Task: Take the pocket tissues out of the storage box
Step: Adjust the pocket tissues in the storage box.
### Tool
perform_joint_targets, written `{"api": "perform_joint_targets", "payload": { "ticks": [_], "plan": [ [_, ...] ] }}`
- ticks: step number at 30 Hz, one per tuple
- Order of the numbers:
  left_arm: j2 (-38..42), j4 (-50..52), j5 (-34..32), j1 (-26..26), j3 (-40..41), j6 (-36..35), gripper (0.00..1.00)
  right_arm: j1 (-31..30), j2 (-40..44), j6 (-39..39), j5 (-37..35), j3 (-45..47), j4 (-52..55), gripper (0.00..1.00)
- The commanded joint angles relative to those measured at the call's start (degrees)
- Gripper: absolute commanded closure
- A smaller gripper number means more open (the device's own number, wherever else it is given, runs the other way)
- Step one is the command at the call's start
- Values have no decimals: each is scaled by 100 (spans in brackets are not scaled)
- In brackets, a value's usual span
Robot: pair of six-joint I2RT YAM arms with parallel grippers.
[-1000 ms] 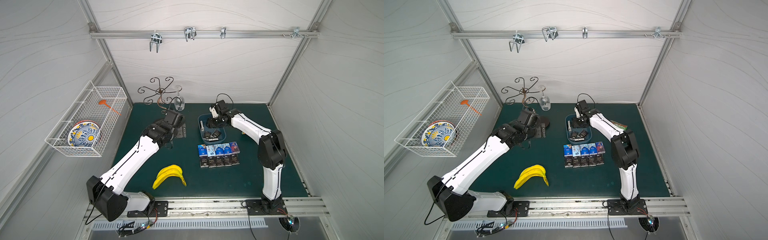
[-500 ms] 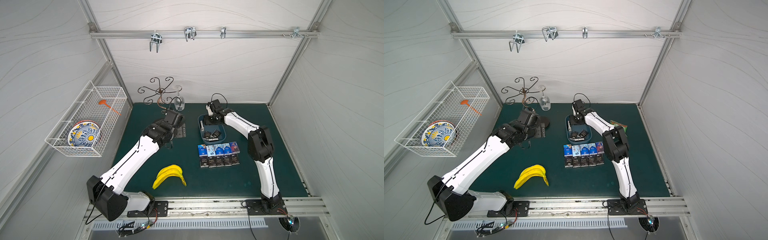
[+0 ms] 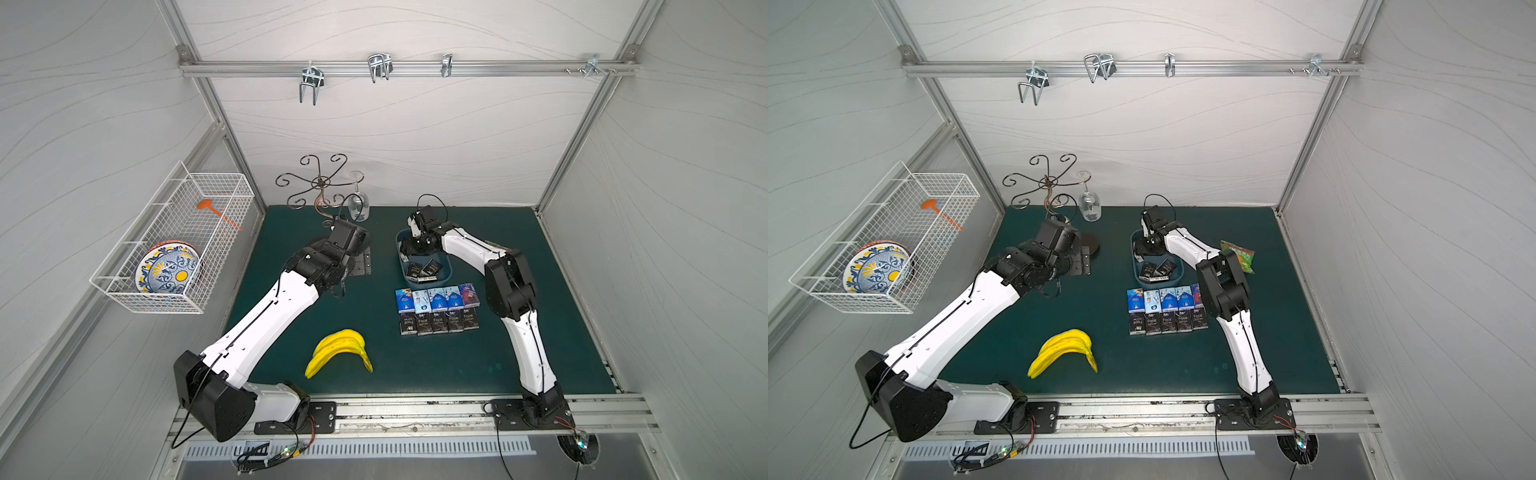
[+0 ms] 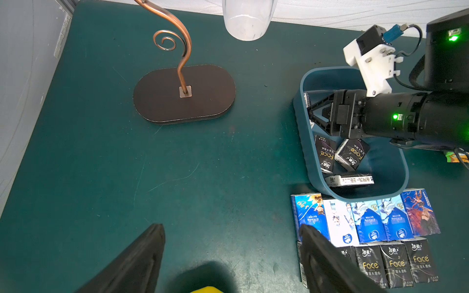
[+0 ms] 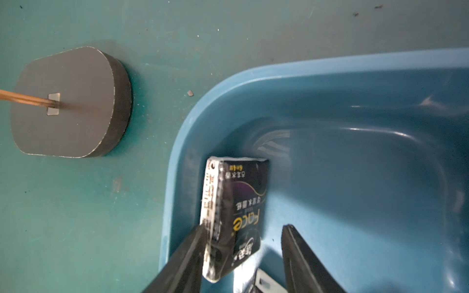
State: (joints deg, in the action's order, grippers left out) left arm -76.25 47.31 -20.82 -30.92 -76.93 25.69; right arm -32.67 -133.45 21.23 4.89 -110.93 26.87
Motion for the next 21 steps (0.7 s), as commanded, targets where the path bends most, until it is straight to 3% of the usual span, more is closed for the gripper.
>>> {"api": "perform_joint_targets", "payload": {
  "ticks": [1, 7, 14, 21],
  "plan": [
    [44, 9, -85, -28, -191, -64, 13, -65, 230, 82, -8, 63, -85, 47],
    [92, 7, -80, -28, -174, -56, 13, -179, 462, -20, -81, 69, -92, 46],
    [101, 6, -75, -28, -156, -56, 13, -192, 2, -69, -37, -211, 302, 48],
    [75, -11, -73, -28, -141, -49, 13, -103, -86, -14, 13, 36, 231, 61]
  ]
}}
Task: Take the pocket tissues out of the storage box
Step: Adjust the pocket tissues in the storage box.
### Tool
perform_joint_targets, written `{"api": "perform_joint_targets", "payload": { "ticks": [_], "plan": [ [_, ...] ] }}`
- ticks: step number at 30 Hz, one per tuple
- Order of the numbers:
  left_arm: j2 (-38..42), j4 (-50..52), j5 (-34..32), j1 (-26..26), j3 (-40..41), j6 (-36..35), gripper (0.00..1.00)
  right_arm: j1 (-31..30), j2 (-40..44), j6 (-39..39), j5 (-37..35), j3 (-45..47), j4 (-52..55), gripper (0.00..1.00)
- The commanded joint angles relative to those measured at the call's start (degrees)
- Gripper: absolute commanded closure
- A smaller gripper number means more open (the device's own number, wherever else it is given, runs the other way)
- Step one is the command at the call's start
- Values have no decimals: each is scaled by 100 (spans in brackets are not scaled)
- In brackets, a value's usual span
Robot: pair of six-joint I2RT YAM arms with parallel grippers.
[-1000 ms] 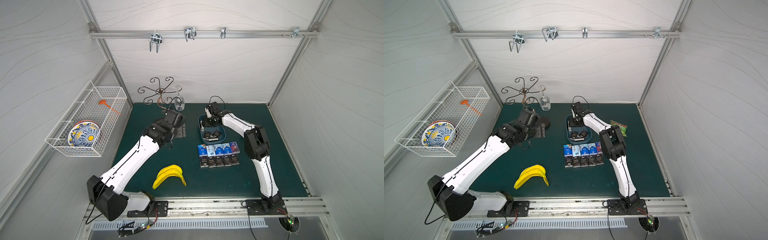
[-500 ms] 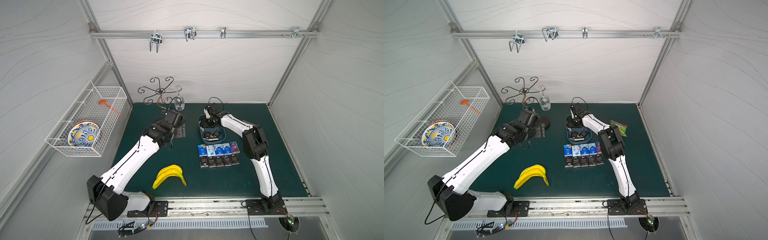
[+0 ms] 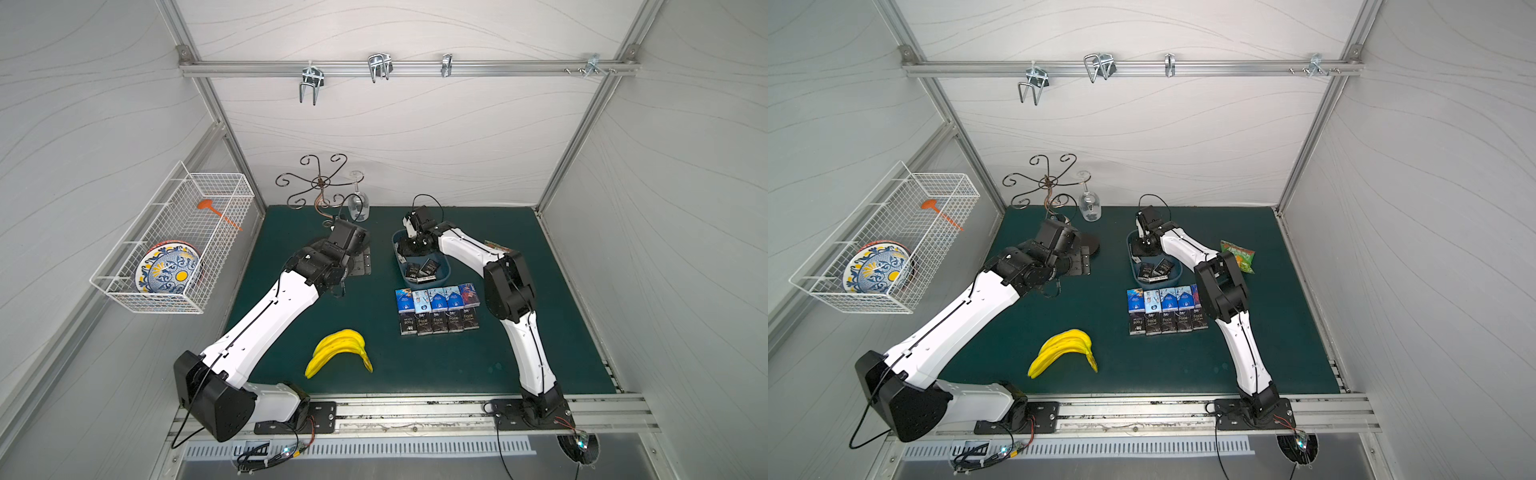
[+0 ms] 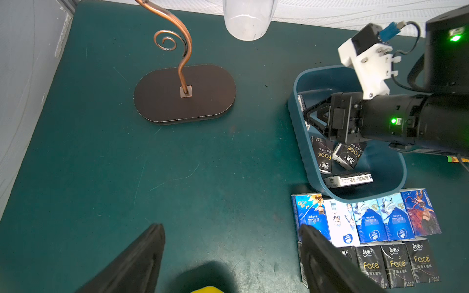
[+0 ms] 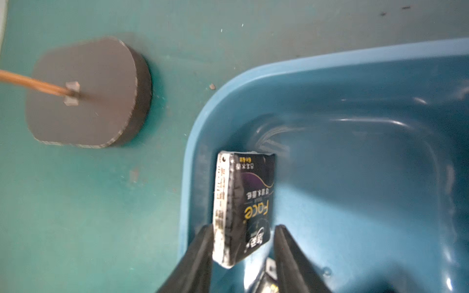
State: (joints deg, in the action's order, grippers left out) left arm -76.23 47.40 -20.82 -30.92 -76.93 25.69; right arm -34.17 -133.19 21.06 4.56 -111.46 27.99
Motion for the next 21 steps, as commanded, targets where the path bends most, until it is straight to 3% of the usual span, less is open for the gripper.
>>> {"api": "perform_joint_targets", "payload": {
  "ticks": [1, 9, 13, 15, 17, 21],
  "plan": [
    [73, -28, -63, -26, -149, -56, 13, 64, -97, 12, 42, 111, 112, 63],
    [68, -32, -49, -28, -182, -56, 13, 231, 20, 9, -49, 219, 108, 87],
    [64, -20, -45, -28, -200, -51, 13, 307, -36, -54, -21, 82, 222, 90],
    [73, -20, -49, -28, -198, -65, 13, 317, -13, -75, -16, 55, 273, 85],
    [65, -28, -78, -28, -191, -73, 13, 309, 91, -102, -34, 164, 189, 68],
    [16, -38, -15, -28, -222, -56, 13, 289, 196, -91, 88, 312, 62, 54]
  ]
}}
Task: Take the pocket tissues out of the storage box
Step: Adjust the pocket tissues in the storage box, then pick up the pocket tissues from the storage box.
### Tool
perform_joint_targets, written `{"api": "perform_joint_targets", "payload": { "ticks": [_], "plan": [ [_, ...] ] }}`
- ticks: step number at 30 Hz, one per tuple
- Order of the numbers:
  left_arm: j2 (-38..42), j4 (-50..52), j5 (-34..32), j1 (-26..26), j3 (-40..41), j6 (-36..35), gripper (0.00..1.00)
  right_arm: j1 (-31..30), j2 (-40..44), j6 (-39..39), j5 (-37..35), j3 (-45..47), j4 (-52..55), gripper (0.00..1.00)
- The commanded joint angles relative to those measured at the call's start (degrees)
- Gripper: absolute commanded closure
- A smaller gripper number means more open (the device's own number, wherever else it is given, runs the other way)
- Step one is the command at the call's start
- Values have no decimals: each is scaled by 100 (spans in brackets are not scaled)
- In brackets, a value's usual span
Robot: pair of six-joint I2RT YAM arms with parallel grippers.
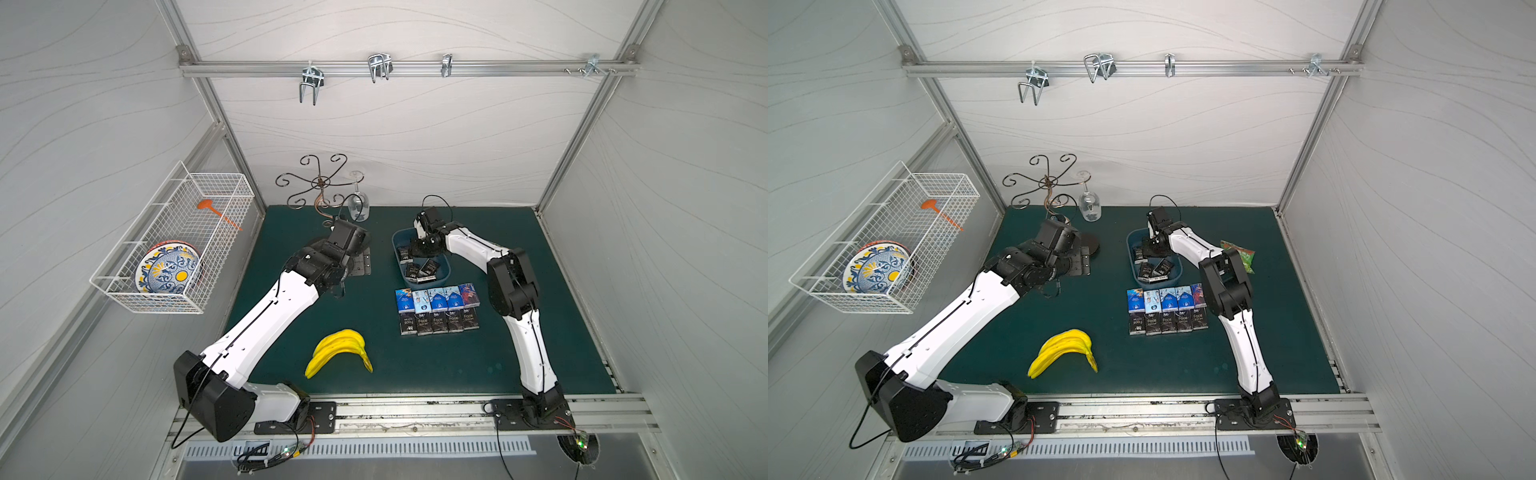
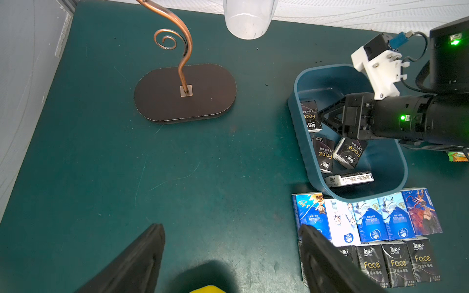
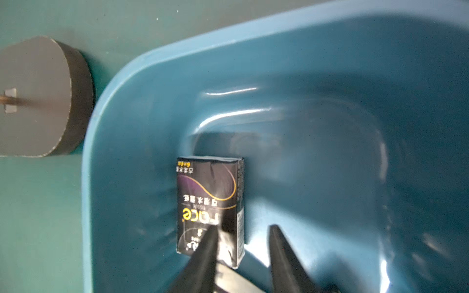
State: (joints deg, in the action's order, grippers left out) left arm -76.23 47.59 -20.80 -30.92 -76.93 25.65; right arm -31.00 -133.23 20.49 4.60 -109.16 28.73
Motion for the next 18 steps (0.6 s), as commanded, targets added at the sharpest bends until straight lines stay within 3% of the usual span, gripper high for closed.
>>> {"api": "perform_joint_targets", "payload": {
  "ticks": [1, 9, 18],
  "plan": [
    [3, -57, 4, -23, -226, -43, 13, -31, 198, -13, 153, 78, -12, 53],
    [2, -67, 5, -28, -218, -34, 13, -154, -40, 116, 306, -111, -7, 50],
    [55, -57, -66, -28, -163, -86, 13, -105, -364, 282, 208, -161, 108, 79]
  ]
}}
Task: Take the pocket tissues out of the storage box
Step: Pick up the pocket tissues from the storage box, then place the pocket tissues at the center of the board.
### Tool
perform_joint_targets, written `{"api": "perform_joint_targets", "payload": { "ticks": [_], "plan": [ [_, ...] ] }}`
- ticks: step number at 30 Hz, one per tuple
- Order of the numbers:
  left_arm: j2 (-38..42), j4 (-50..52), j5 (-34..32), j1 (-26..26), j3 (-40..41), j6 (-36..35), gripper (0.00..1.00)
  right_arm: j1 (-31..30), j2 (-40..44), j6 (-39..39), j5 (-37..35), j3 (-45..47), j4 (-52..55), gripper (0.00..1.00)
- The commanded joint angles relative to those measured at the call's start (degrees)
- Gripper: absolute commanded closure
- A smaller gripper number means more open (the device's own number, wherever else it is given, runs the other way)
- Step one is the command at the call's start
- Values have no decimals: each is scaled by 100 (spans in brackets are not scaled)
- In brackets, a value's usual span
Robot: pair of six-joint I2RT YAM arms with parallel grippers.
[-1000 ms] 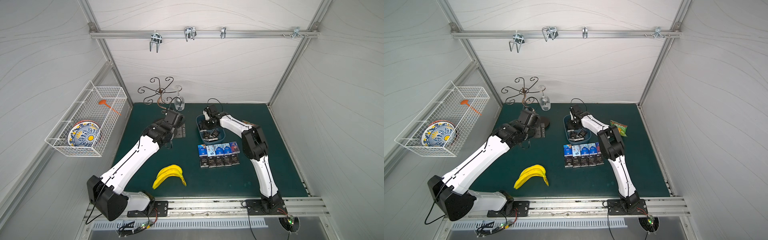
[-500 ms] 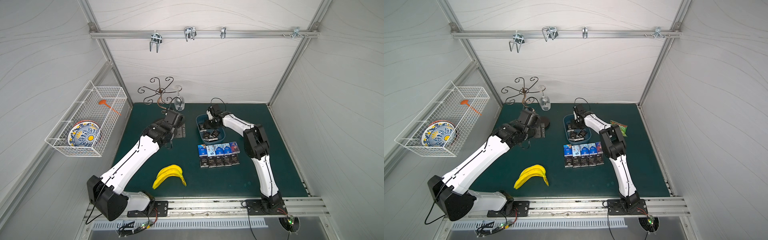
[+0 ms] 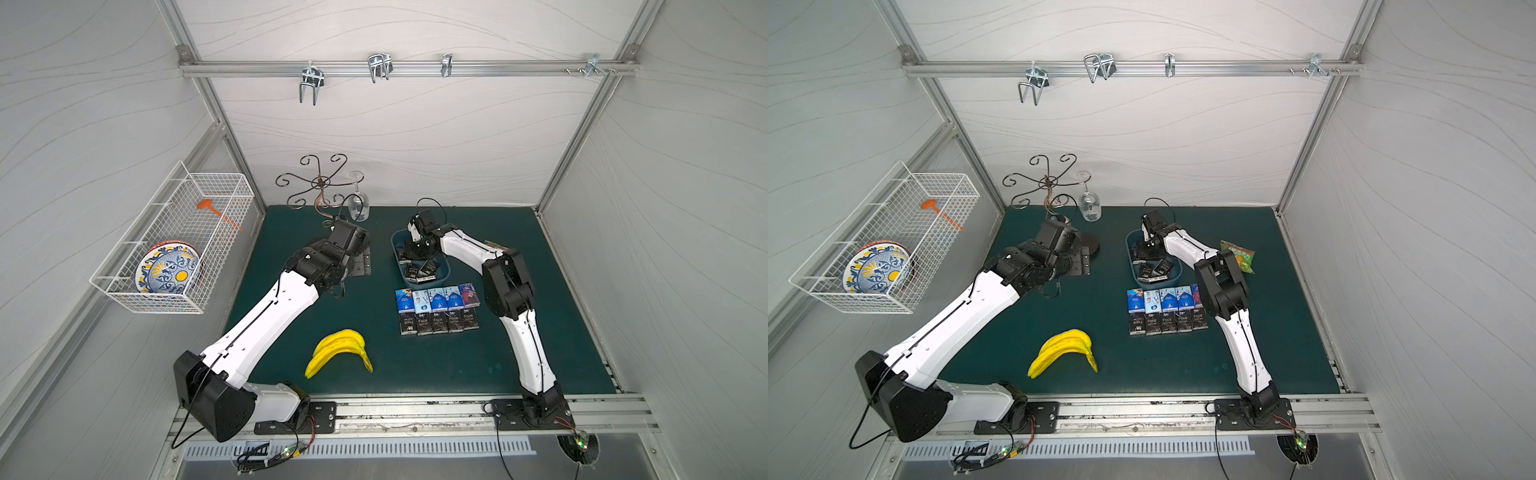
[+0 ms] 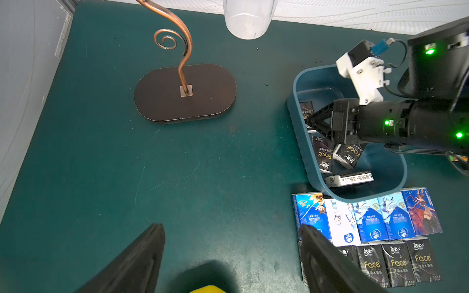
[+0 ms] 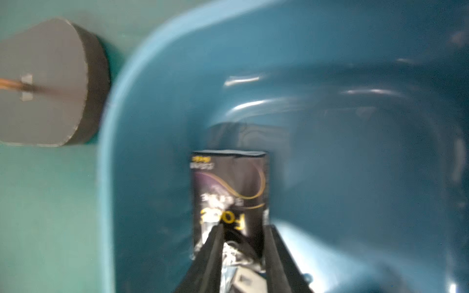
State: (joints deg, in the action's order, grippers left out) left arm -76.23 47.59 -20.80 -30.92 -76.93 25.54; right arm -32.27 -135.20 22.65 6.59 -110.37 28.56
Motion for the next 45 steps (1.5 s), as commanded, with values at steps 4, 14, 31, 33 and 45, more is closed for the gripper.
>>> {"api": "perform_joint_targets", "payload": {
  "ticks": [4, 14, 31, 33, 45],
  "plan": [
    [42, -75, -64, -28, -148, -75, 13, 56, -94, 63, -42, 66, 15, 91],
    [59, -83, -64, -28, -156, -75, 13, 138, 361, -174, -232, 13, -70, 100],
    [150, -72, -57, -28, -130, -39, 12, 30, 2058, -278, -200, 995, -273, 100],
    [160, -75, -61, -24, -121, -36, 12, -4, 2264, -301, -210, 1173, -260, 100],
    [178, -119, -100, -18, -95, -40, 12, -355, 3562, -459, -401, 2540, 30, 100]
  ]
}}
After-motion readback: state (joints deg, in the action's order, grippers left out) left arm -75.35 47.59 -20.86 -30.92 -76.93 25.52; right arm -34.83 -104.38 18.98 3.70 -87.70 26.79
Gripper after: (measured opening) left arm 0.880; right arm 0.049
